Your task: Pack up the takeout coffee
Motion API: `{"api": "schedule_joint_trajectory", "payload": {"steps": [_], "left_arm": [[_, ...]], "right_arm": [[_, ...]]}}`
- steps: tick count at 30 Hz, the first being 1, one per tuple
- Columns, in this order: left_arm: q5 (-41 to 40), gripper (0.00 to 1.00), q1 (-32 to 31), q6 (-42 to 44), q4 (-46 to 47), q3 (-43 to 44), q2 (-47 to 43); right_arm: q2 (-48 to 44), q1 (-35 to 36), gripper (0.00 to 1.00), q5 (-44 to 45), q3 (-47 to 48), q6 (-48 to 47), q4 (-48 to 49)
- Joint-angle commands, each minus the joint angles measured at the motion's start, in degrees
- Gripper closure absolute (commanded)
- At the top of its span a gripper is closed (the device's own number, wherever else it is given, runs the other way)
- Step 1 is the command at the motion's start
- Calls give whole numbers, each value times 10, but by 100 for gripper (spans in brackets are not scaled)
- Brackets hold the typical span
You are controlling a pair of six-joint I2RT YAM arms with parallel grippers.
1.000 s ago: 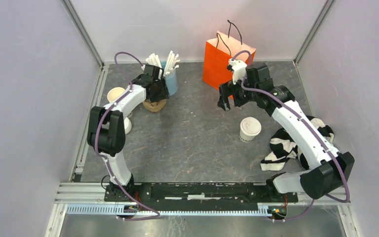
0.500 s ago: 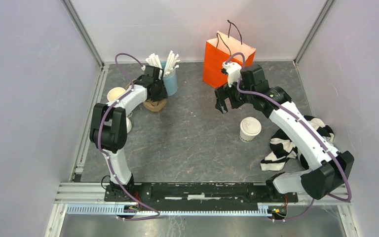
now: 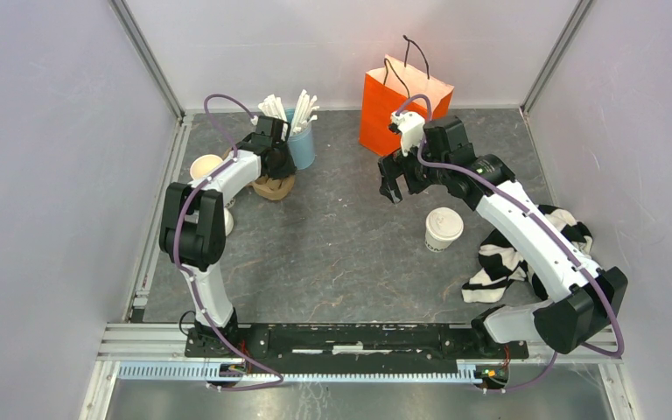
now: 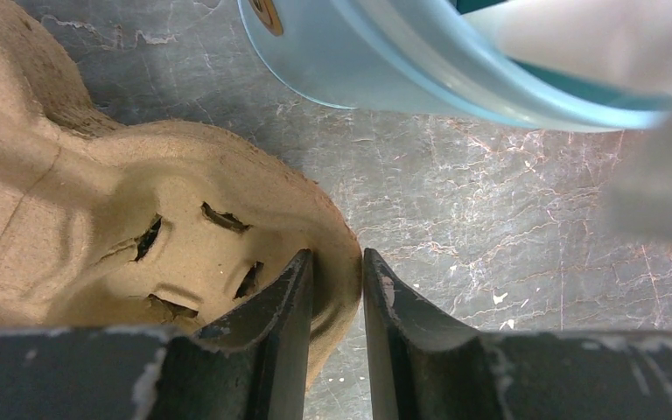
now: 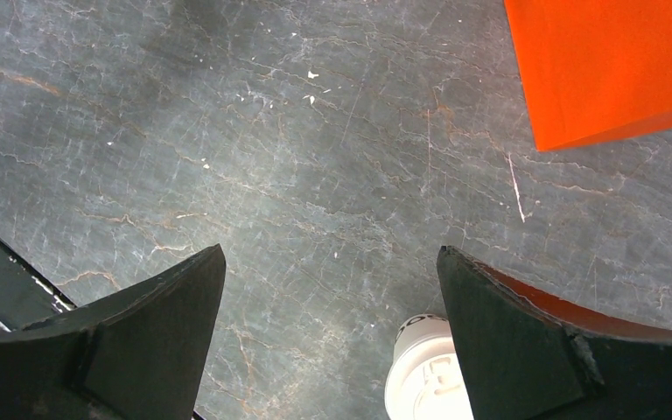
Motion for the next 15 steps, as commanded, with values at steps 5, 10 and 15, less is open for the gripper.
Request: {"api": "schedule_joint_trajectory", "payload": {"steps": [5, 10, 15], "left_arm": [[1, 67, 2, 11, 0, 14, -39], [10, 68, 2, 18, -2, 17, -44], [13, 69, 2, 23, -7, 23, -50]], "right_arm": [[-7, 5, 2, 0, -3, -8, 22], [-8, 8, 2, 0, -4, -8, 22], [-10, 9, 2, 1, -7, -9, 22]]}}
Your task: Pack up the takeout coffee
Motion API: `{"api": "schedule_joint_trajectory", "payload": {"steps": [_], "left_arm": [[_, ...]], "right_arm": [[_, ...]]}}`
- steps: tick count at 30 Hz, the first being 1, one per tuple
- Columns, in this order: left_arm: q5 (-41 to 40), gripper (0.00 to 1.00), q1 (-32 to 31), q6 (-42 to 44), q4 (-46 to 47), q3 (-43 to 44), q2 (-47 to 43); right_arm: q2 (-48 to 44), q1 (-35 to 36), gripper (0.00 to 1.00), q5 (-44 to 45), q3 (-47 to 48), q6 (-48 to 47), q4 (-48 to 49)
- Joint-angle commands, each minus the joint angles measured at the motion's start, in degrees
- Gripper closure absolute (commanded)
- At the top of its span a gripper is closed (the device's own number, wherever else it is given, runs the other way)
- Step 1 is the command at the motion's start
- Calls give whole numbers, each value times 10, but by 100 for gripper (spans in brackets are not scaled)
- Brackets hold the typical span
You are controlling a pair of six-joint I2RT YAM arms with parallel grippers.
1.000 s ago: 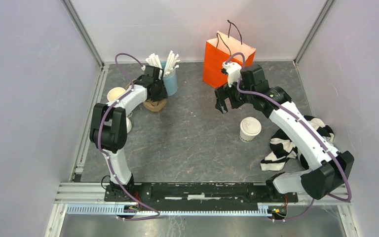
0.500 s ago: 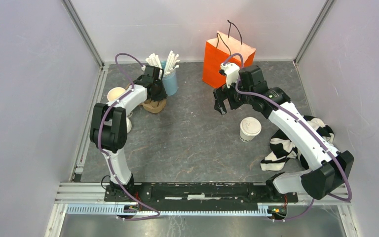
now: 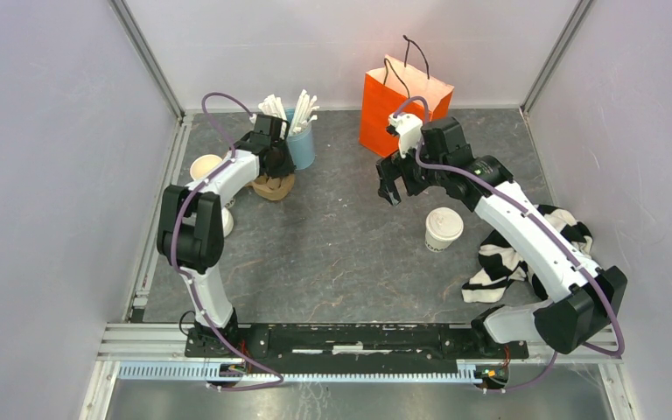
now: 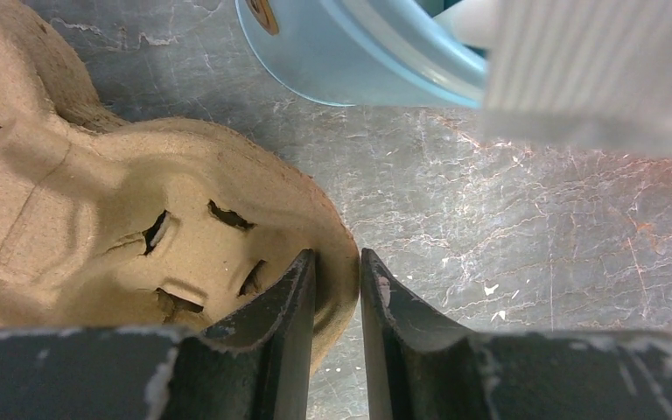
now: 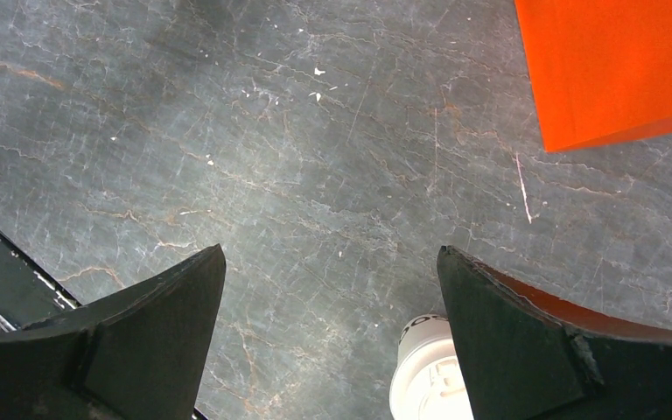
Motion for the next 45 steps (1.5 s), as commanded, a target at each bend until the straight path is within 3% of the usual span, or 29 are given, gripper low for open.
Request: {"api": "schedule_joint_trajectory", "payload": {"steps": [1, 18, 30, 39, 45], "left_arm": [[10, 69, 2, 23, -4, 26, -38], [2, 81, 2, 34, -69, 68, -102], [21, 82, 2, 18, -103, 116, -135], [97, 84, 2, -32, -109, 152, -155], [149, 85, 2, -104, -64, 95, -211]], "right_arm": [[-10, 3, 2, 1, -4, -9, 20], [-6, 5, 2, 8, 6, -10, 18], [12, 8, 2, 6, 29, -2, 15], [45, 8, 3, 3, 28, 124, 66], [58, 20, 7, -92, -22, 294, 209]]}}
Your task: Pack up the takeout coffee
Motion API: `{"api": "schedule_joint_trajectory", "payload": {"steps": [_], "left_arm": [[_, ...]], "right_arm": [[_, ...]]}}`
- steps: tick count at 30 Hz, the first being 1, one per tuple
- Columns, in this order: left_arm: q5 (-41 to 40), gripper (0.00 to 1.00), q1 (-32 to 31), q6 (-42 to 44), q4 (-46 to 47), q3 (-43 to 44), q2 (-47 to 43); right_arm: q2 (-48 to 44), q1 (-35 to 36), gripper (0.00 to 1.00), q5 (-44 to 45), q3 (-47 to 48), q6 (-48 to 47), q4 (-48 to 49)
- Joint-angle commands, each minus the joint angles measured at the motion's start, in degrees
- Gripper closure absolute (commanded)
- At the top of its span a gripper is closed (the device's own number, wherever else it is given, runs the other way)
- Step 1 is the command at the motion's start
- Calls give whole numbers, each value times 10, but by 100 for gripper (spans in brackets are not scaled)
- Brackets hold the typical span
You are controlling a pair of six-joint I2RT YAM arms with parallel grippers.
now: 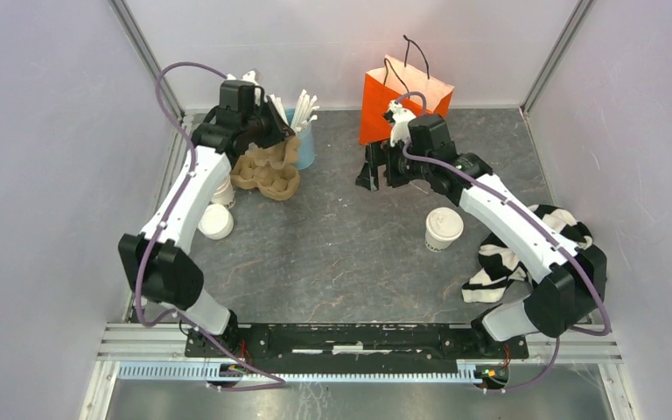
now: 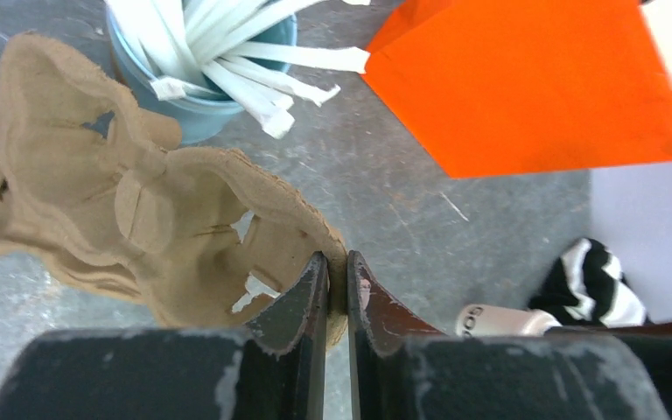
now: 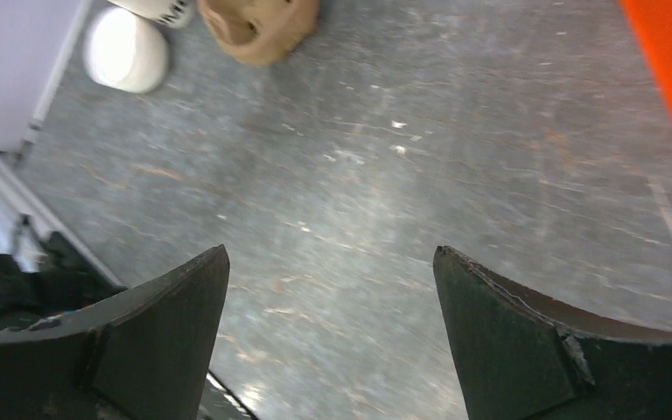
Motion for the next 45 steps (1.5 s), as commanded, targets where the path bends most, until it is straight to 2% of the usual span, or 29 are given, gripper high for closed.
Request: {"api": "schedule_joint_trajectory", "payload": {"steps": [1, 8, 15, 20, 32, 34, 43, 45], "left_arm": [[63, 85, 0, -88, 54, -45, -76], [106, 88, -7, -191, 142, -166, -147], [94, 86, -34, -202, 139, -179, -175], [83, 84, -64, -207, 134, -196, -199], [70, 84, -96, -216, 130, -204, -207], [68, 84, -96, -218, 129, -202, -202], [73, 84, -98, -218, 131, -187, -187], [73, 84, -98, -219, 132, -188, -186]], "right_arm": [[9, 19, 7, -61, -19, 148, 135], [39, 85, 9, -26, 4, 200, 212], [54, 141, 15, 50, 22, 212, 227], [50, 164, 25, 97, 27, 225, 238], [76, 194, 48, 177, 90, 203, 169], [83, 197, 54, 183, 98, 204, 158], [106, 239, 62, 332, 143, 179, 85], [113, 247, 66, 359, 154, 170, 79]]}}
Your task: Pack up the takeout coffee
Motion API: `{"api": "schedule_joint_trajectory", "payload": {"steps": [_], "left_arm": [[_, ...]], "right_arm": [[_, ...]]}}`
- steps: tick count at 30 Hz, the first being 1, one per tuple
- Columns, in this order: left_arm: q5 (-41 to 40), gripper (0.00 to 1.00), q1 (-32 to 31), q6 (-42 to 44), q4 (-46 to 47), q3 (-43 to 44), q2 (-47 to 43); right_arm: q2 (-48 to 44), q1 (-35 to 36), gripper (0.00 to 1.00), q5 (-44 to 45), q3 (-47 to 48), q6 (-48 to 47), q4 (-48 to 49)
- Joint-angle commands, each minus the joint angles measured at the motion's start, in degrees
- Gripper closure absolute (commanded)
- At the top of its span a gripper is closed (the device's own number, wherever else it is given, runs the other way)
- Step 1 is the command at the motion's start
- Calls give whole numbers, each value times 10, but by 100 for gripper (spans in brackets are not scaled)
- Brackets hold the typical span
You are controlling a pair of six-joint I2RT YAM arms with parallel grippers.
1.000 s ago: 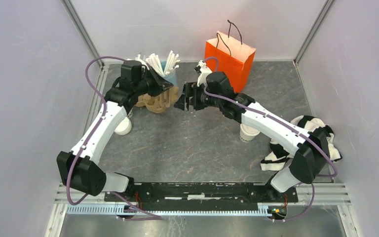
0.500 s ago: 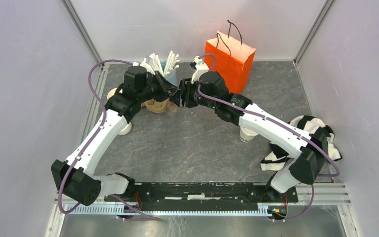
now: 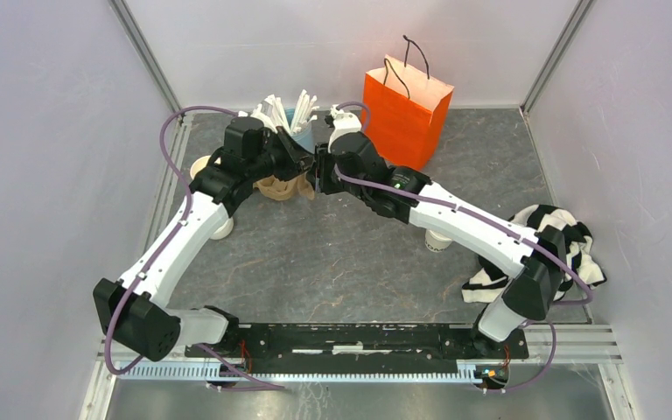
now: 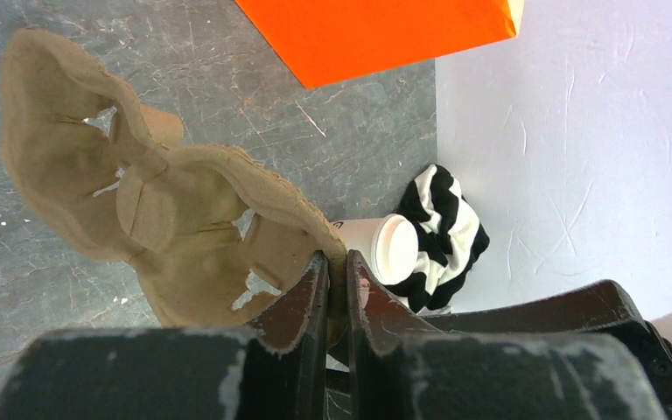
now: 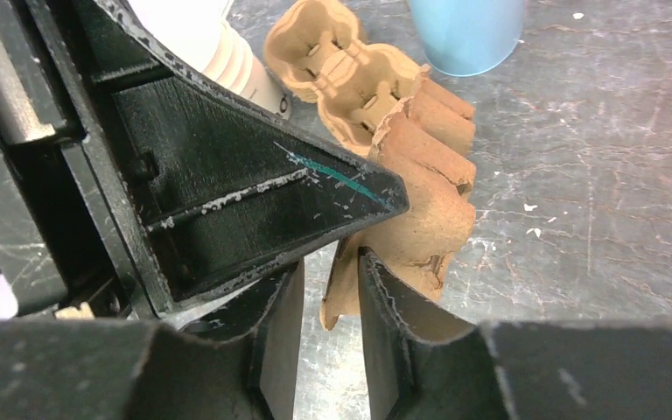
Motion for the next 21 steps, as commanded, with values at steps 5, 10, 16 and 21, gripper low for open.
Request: {"api": "schedule_joint_trajectory", "payload": {"steps": [5, 10, 16, 21], "left_arm": [[8, 84, -4, -20, 22, 22, 4], [9, 84, -4, -30, 29, 24, 10], [7, 84, -3, -33, 30, 28, 13], [4, 84, -3, -35, 27, 29, 13]], "right_arm": [[34, 31, 77, 163, 76, -19, -50], [40, 43, 80, 203, 80, -19, -48], [40, 50, 84, 242, 73, -23, -41], [31, 52, 86, 250, 48, -27, -14]]}}
